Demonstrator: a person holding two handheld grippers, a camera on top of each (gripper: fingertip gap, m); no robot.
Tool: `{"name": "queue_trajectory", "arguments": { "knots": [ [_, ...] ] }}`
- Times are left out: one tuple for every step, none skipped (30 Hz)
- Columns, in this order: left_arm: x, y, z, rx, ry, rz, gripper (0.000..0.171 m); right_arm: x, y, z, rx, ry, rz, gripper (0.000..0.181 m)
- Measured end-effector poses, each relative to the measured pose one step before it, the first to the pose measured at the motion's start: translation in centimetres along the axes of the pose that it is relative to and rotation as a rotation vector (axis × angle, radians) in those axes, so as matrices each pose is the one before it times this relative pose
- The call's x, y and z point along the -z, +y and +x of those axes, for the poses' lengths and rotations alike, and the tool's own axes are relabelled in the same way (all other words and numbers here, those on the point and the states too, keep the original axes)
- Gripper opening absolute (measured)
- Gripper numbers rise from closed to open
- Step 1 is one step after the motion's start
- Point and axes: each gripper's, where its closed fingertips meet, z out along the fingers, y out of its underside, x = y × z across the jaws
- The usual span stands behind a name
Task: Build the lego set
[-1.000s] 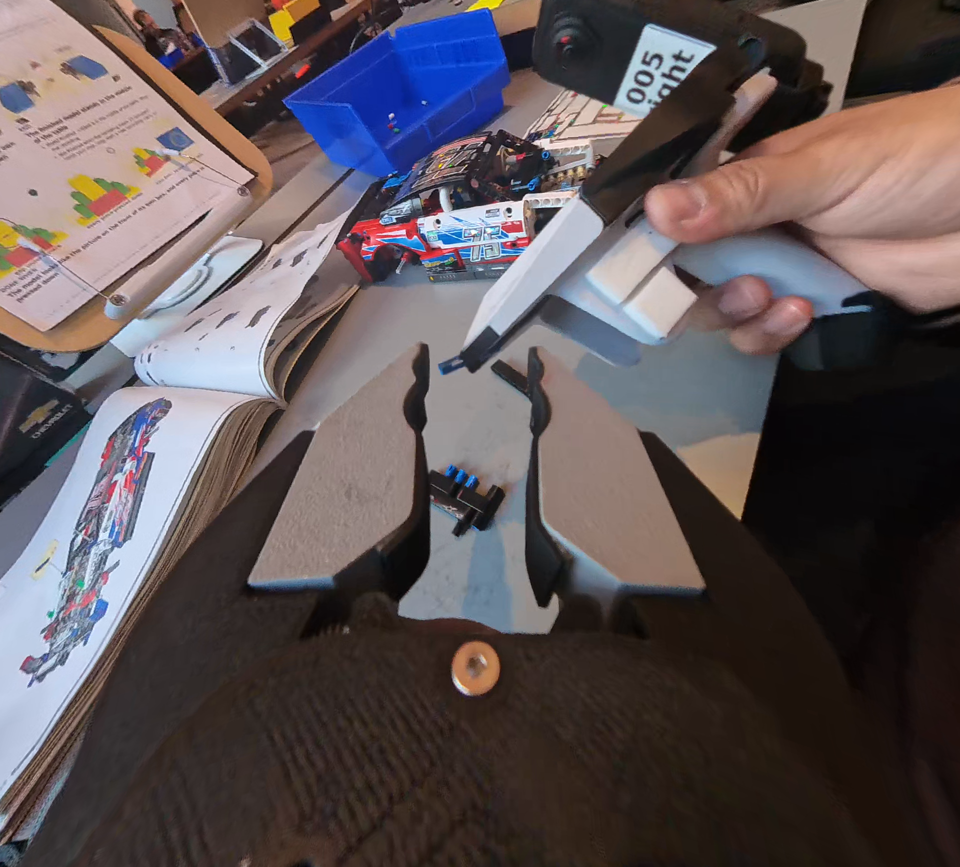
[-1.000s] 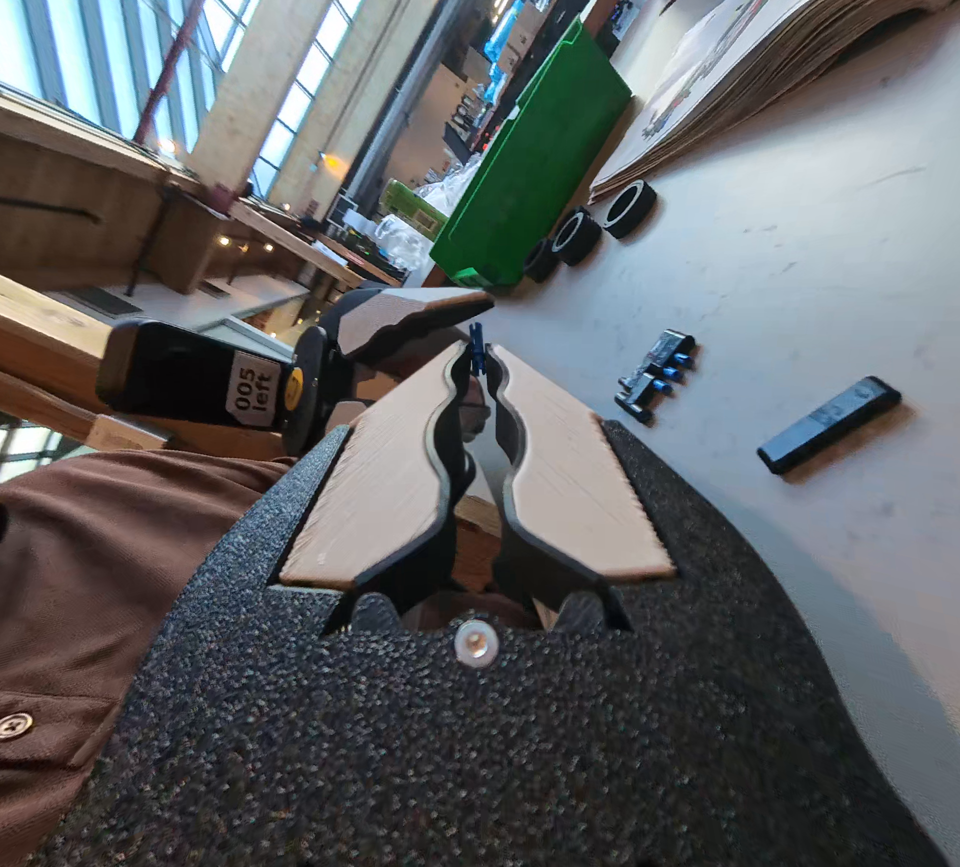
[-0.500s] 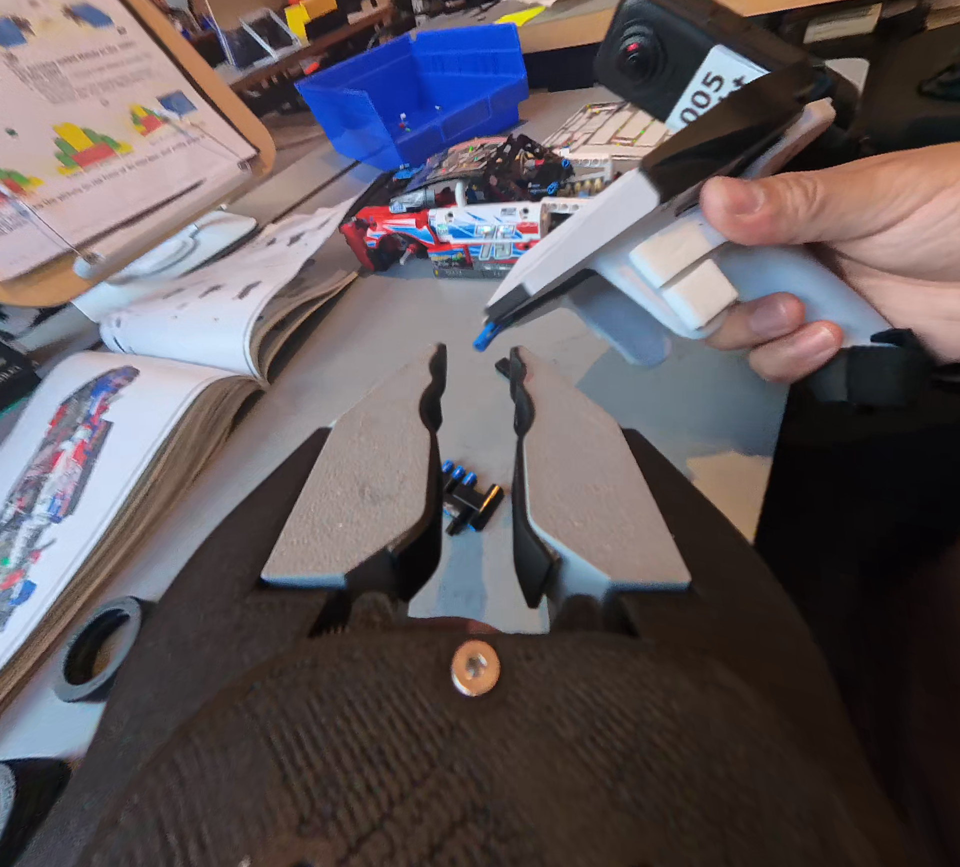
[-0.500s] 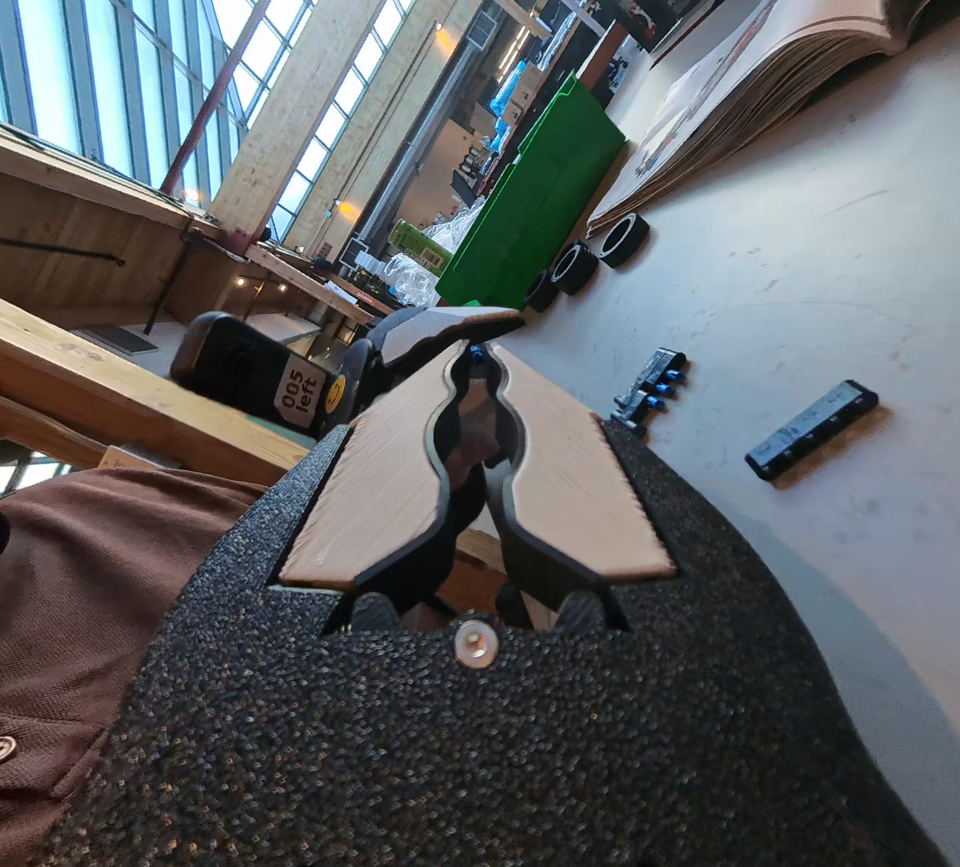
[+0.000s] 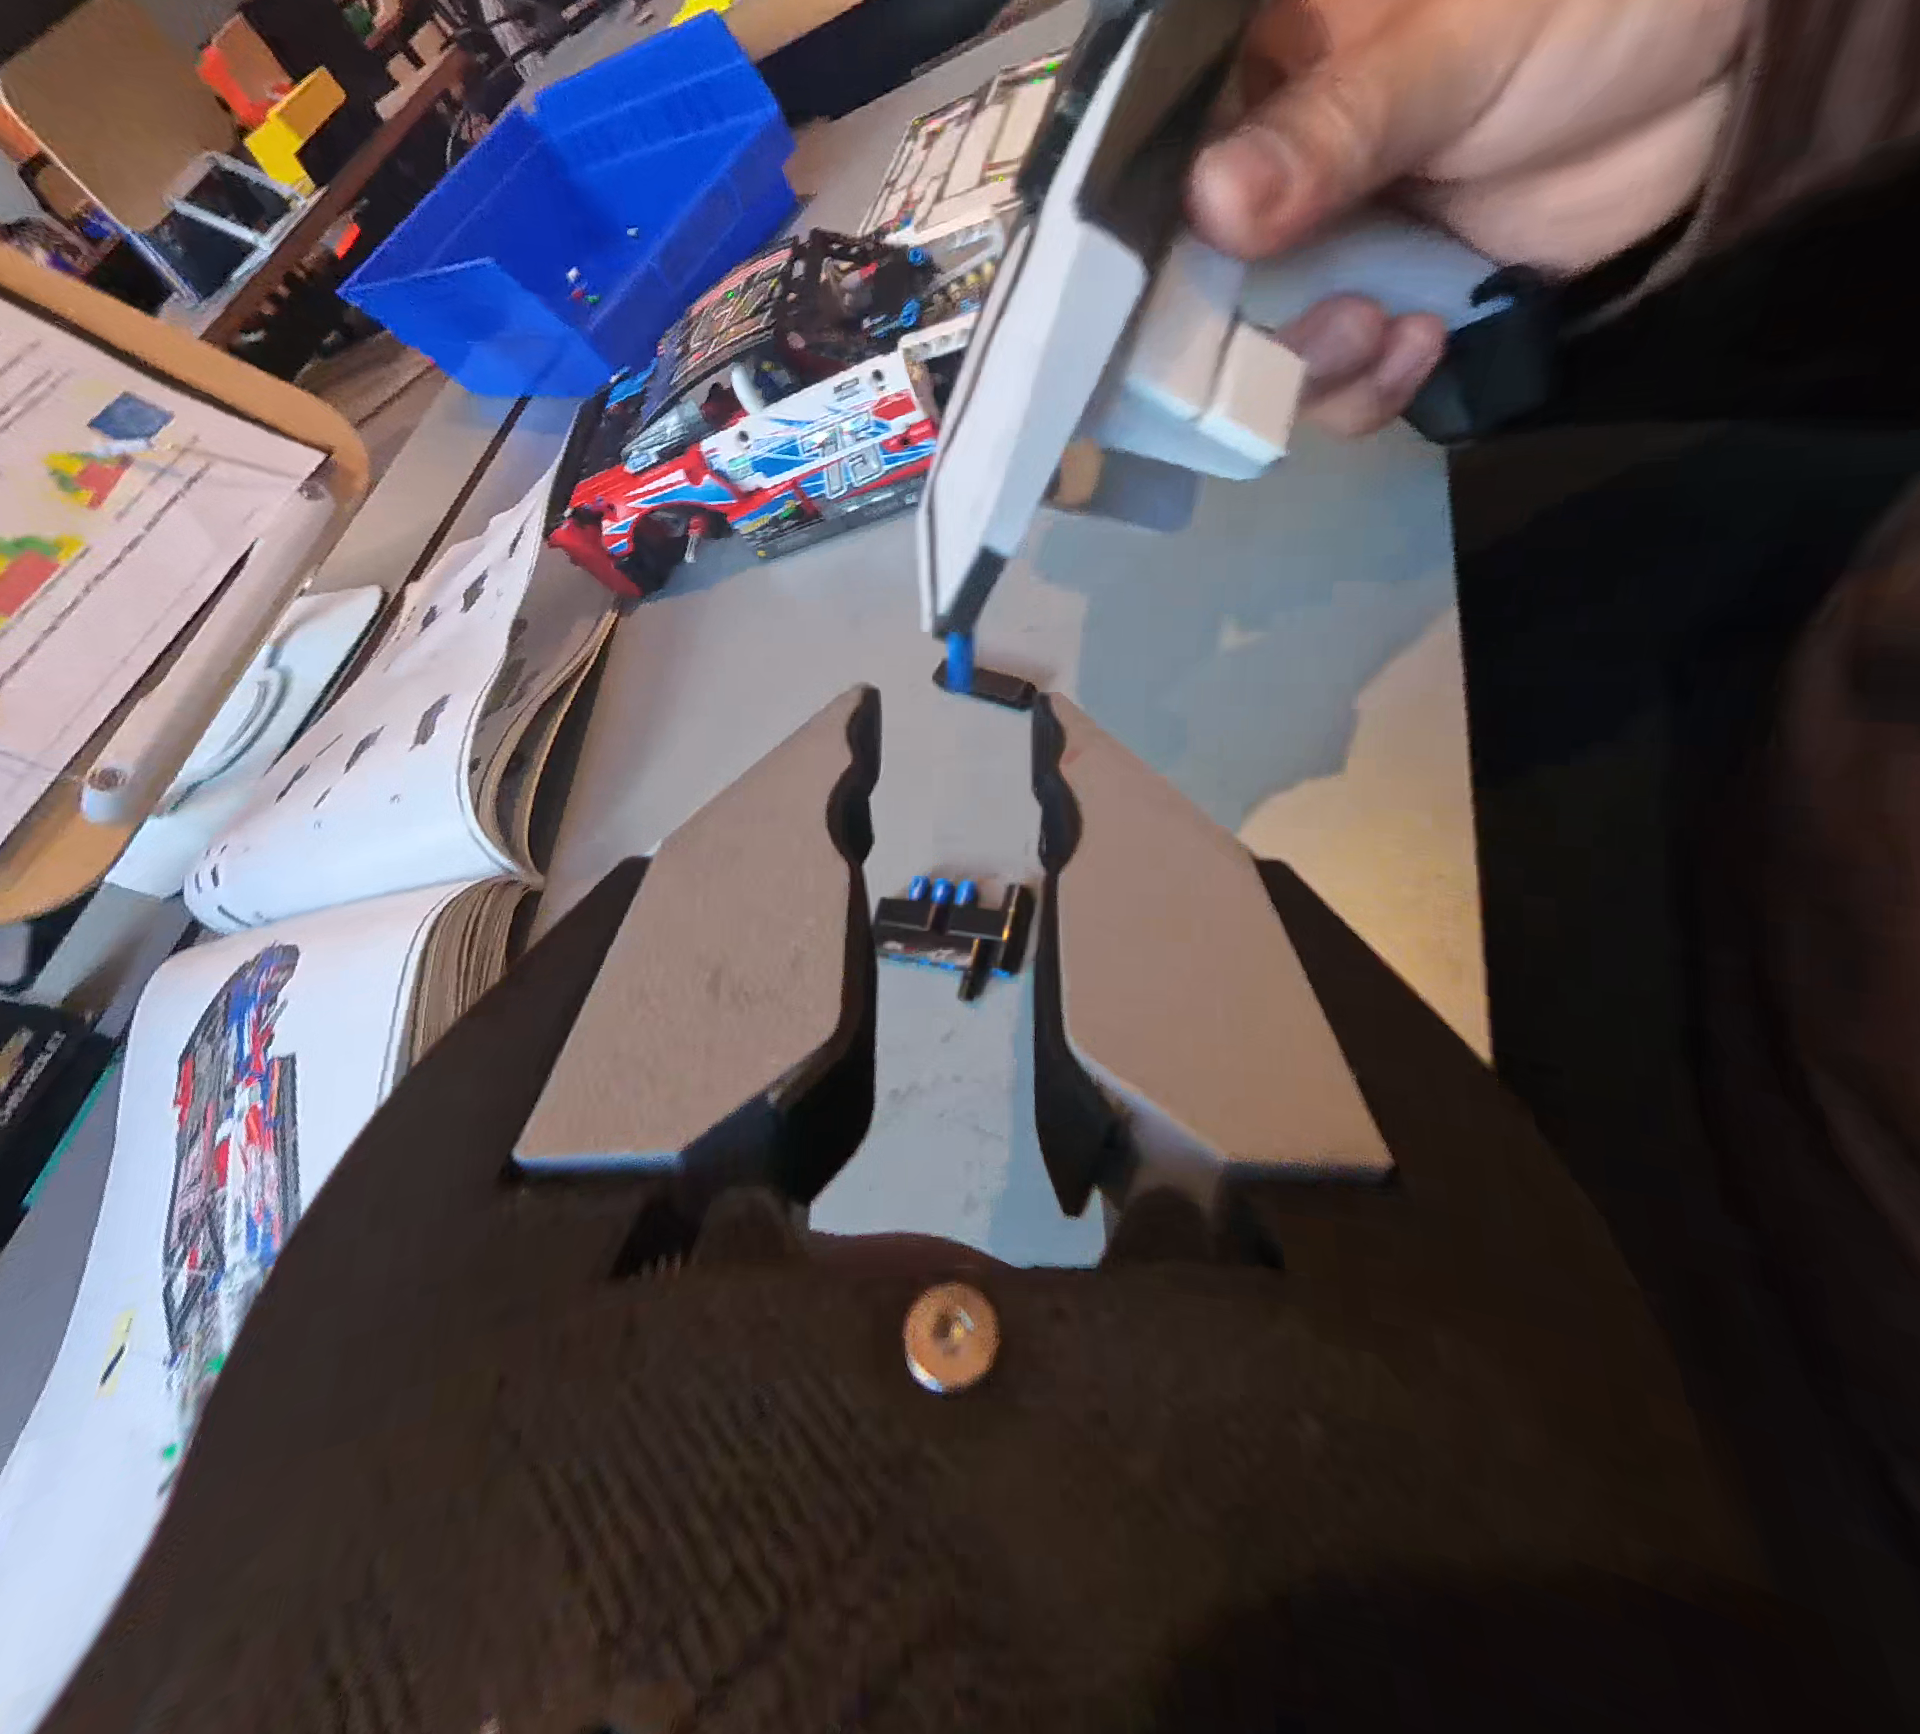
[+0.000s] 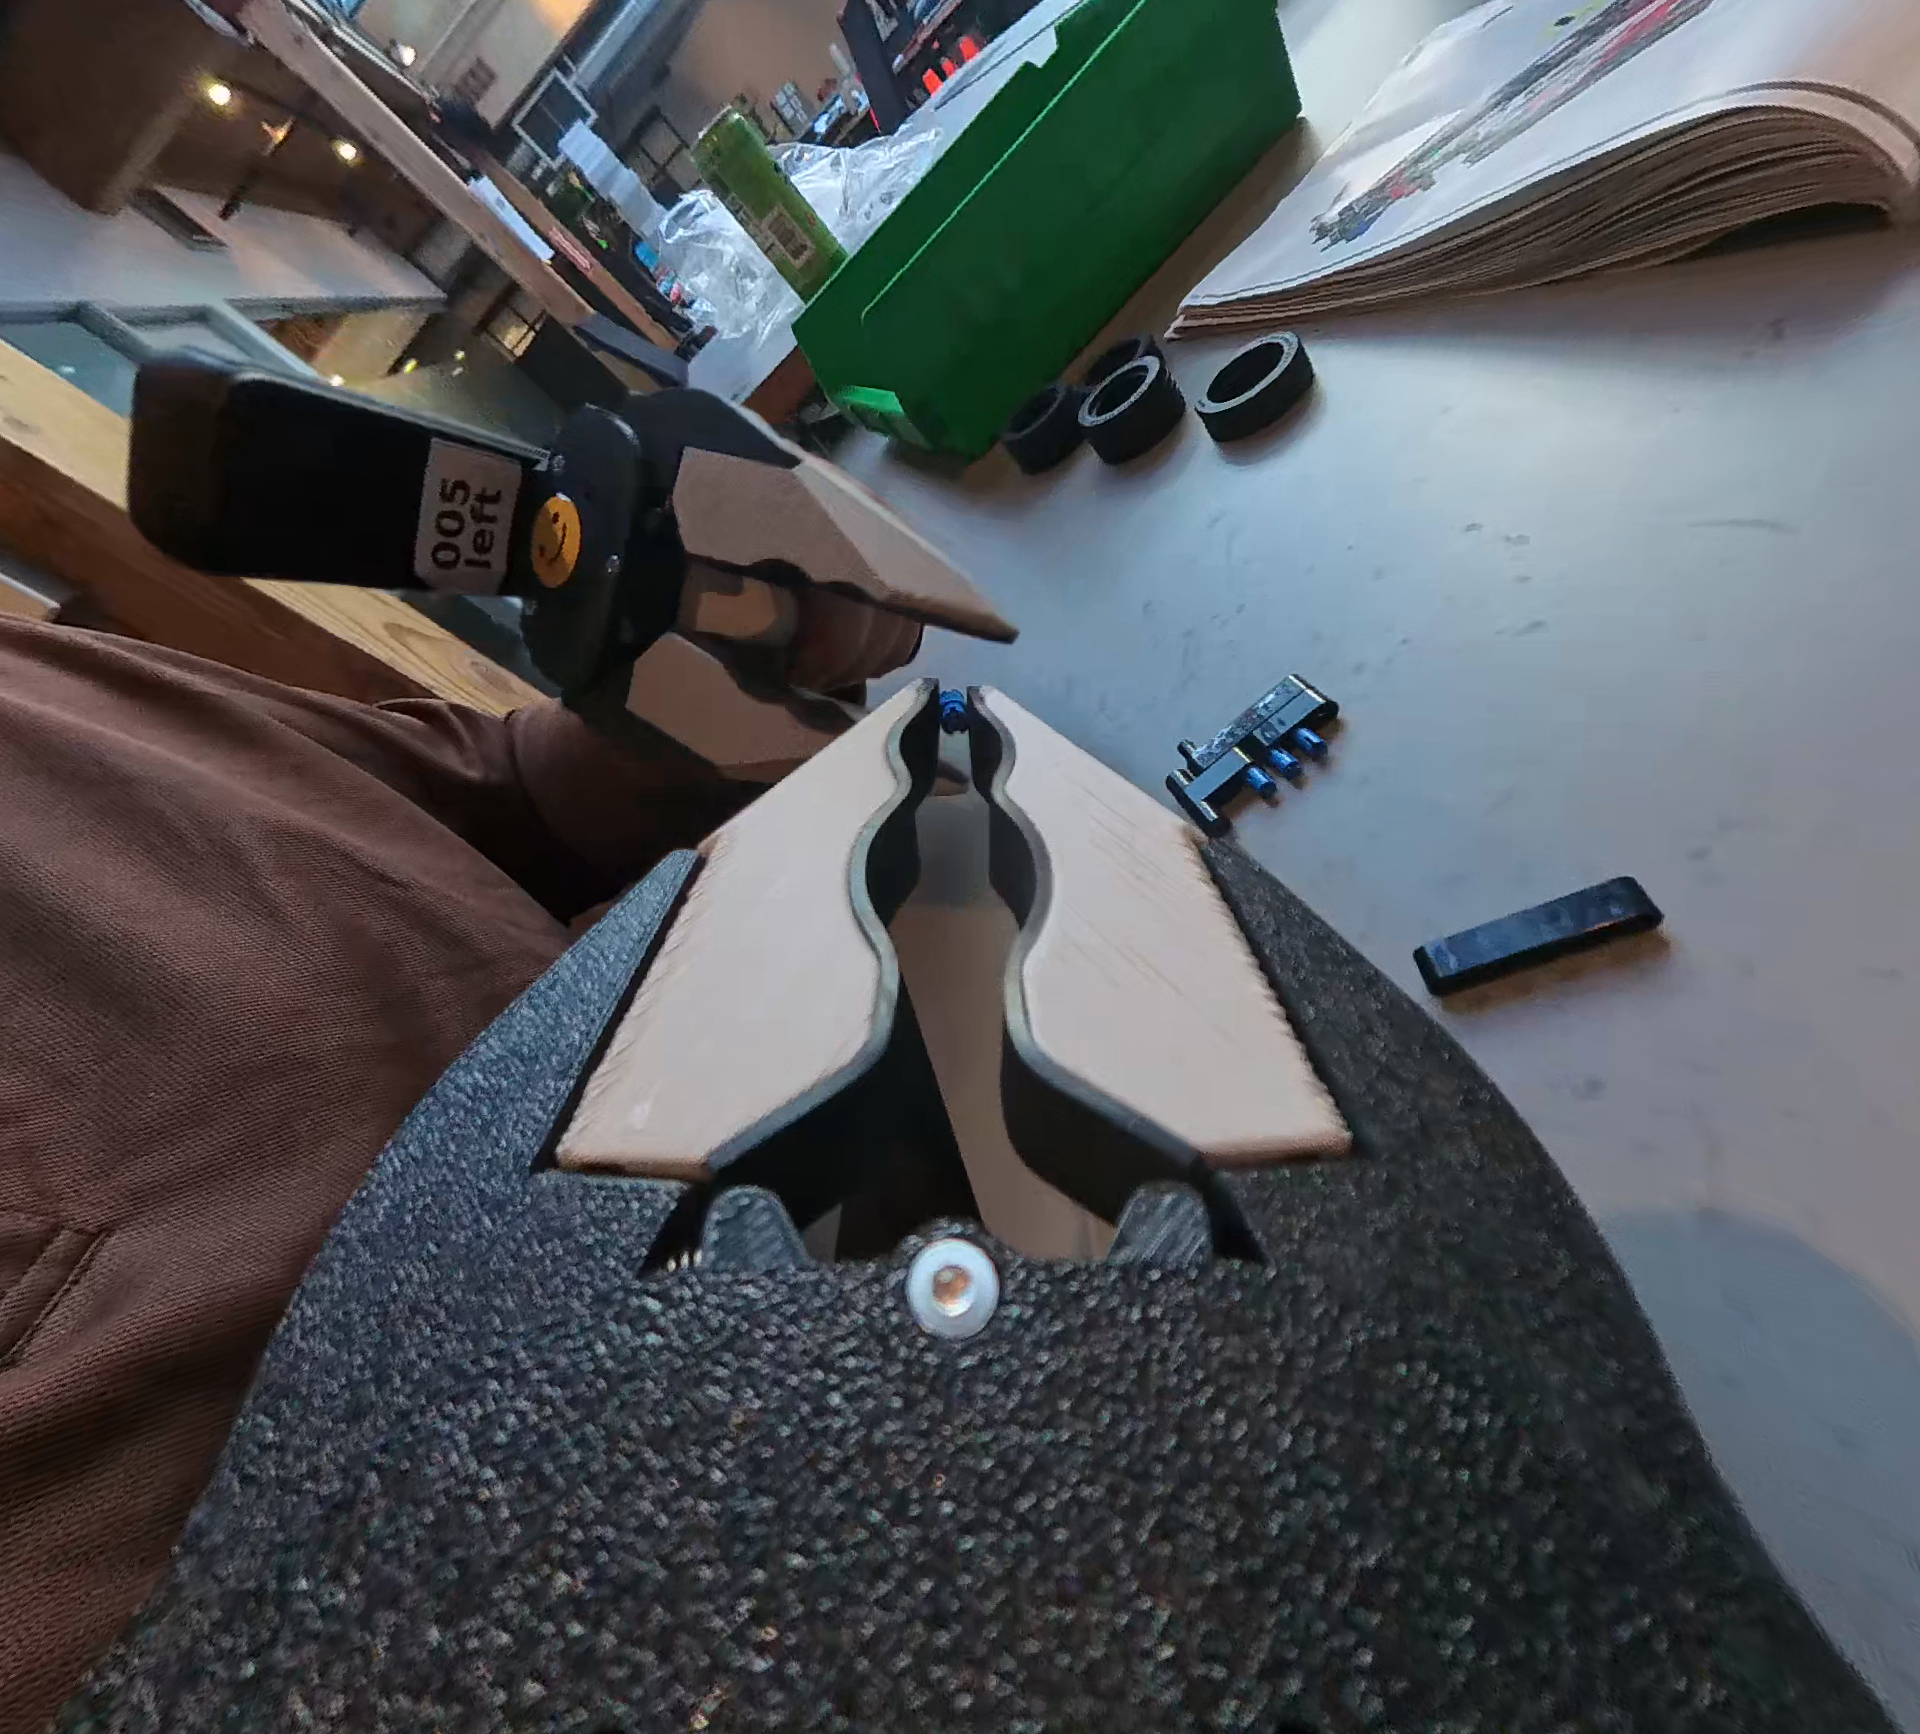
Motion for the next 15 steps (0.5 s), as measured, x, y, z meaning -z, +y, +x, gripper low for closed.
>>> {"name": "queue_trajectory", "arguments": {
  "knots": [
    [-0.066,-0.177,0.177,-0.0053,-0.0083,0.00395,0.024,0.013,0.002,0.063,0.0017,0.0057,-0.0033,0.005],
    [-0.058,-0.129,-0.006,-0.0041,-0.0166,0.00206,0.019,-0.007,0.023,-0.025,-0.001,-0.0003,-0.0031,0.005],
    [-0.096,-0.072,-0.054,0.0029,-0.0177,0.00034,0.012,-0.019,-0.006,-0.056,-0.0021,-0.0006,0.0003,0.005],
    [-0.186,0.032,-0.071,0.014,-0.0152,-0.00511,0.009,-0.055,-0.006,-0.07,-0.001,0.0002,0.0009,0.005],
    [-0.224,0.124,-0.051,0.0148,-0.0137,-0.00918,0.006,-0.105,0.01,-0.129,-0.0009,-0.0029,-0.0011,0.005],
    [-0.187,0.094,-0.041,0.0145,-0.0154,-0.00426,0.001,-0.087,-0.075,-0.033,-0.0006,0.0044,0.0043,0.005],
    [-0.139,0.008,-0.208,0.0332,-0.028,0.00062,0.001,-0.014,-0.23,0.116,0.002,0.0133,0.0131,0.005],
    [-0.09,-0.174,-0.192,0.0617,-0.0258,0.01393,0.001,0.03,-0.353,0.072,0.0021,0.0093,0.0206,0.005],
    [-0.03,-0.382,-0.163,0.0908,-0.0193,0.03496,0.001,0.085,-0.532,-0.01,0.0002,0.0051,0.0357,0.006],
    [0.008,-0.421,-0.123,0.109,-0.0048,0.04581,0.001,0.226,-0.788,-0.028,0.0014,0.0062,0.0563,0.007],
    [0.046,-0.407,-0.281,0.1137,-0.0029,0.05017,0.001,0.365,-0.766,0.048,0.0029,0.0097,0.0581,0.01],
    [0.049,-0.258,-0.325,0.1094,0.0042,0.03804,0.001,0.385,-0.483,0.218,0.0029,0.0164,0.0383,0.009],
    [0.017,-0.08,-0.355,0.0856,0.0036,0.018,0.001,0.262,-0.112,0.383,0.0023,0.0227,0.0113,0.009],
    [-0.002,0.048,-0.475,0.0465,-0.0116,0.00267,0.001,0.076,0.244,0.317,-0.0003,0.0151,-0.0127,0.009],
    [-0.039,0.112,-0.397,0.0138,-0.0158,-0.0051,0.001,-0.095,0.382,0.029,-0.0066,-0.0015,-0.0221,0.009]
  ]
}}
